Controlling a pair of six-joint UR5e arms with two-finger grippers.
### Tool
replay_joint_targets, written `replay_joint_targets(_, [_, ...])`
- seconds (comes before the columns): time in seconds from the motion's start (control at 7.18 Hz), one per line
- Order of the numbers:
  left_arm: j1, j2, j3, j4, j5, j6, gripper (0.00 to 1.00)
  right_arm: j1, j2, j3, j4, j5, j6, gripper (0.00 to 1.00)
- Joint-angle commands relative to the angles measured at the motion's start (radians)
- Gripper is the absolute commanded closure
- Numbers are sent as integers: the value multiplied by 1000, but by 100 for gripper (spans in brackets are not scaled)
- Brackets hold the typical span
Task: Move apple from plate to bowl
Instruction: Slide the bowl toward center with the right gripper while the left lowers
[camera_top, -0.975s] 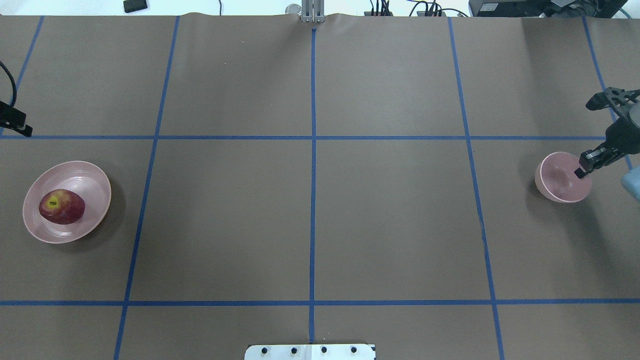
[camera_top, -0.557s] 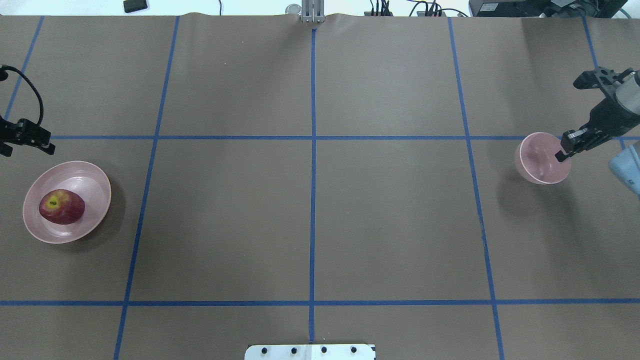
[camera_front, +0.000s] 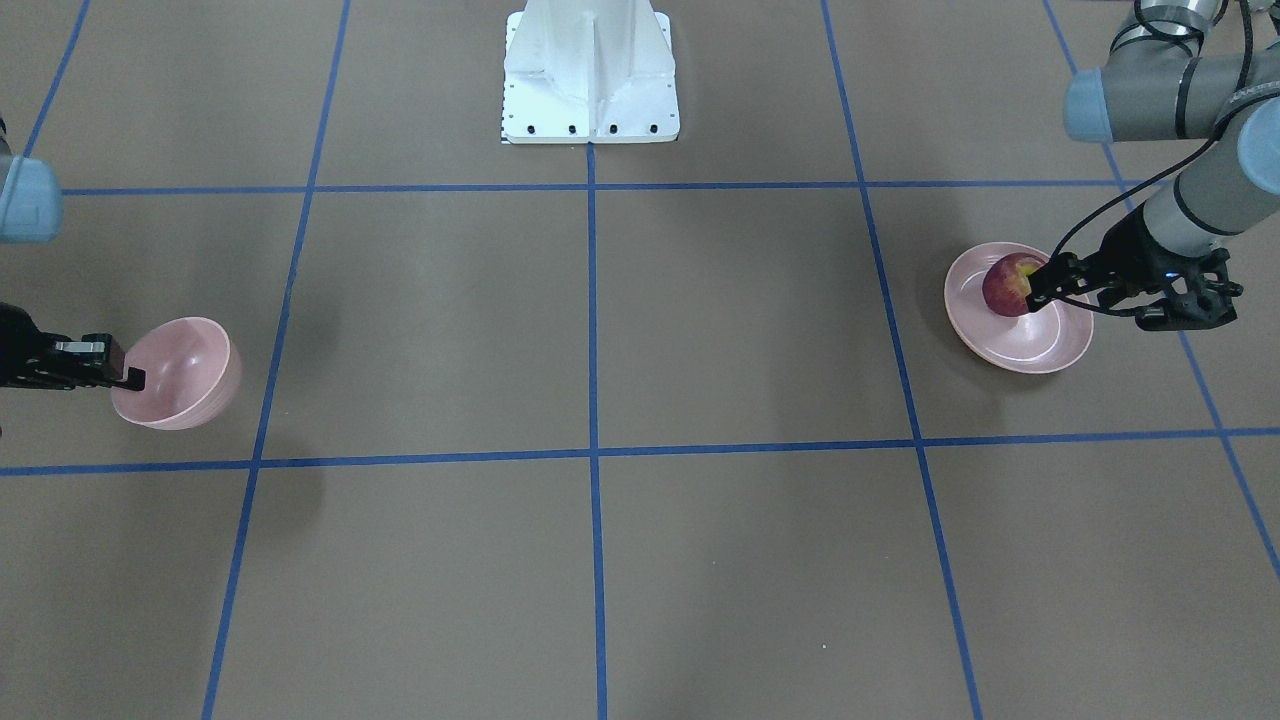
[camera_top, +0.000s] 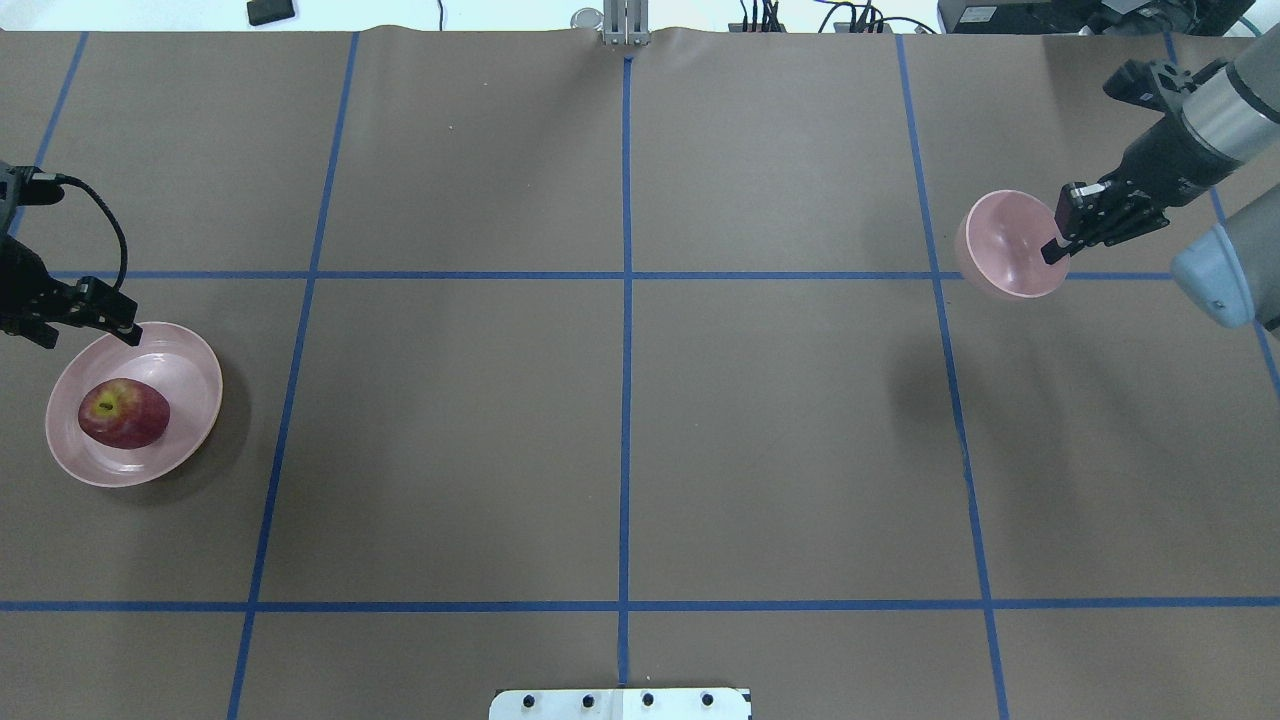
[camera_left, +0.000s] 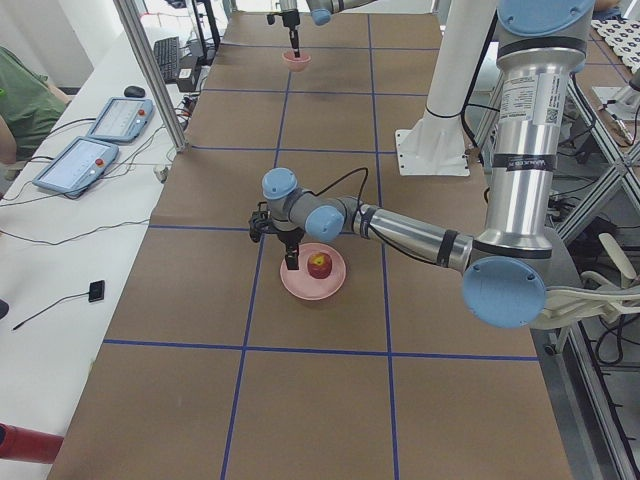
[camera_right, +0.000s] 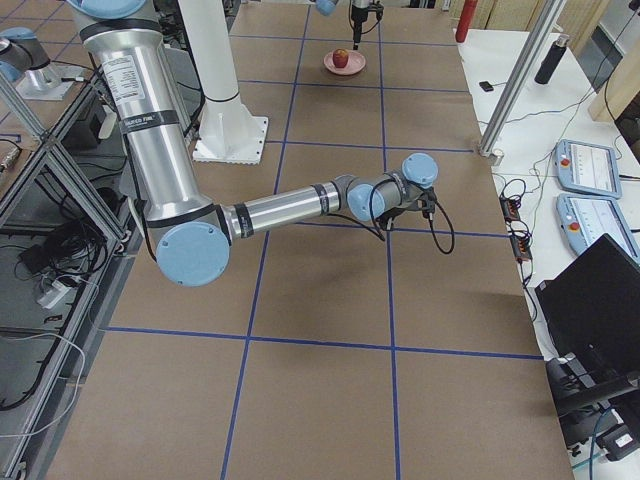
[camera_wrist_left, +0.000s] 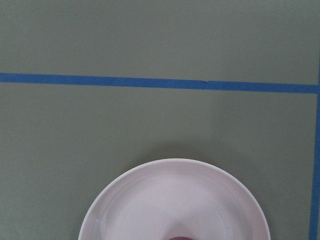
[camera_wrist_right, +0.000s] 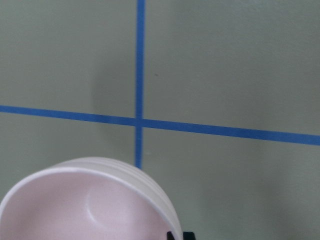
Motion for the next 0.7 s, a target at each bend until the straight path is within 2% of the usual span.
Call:
replay_joint_targets(0.0, [35,0,1,0,1,-12,1,0,45,22,0,25,100,100])
replay_joint_targets(0.56, [78,17,15,0,8,-10,1,-3,65,39,-8,25,132,100])
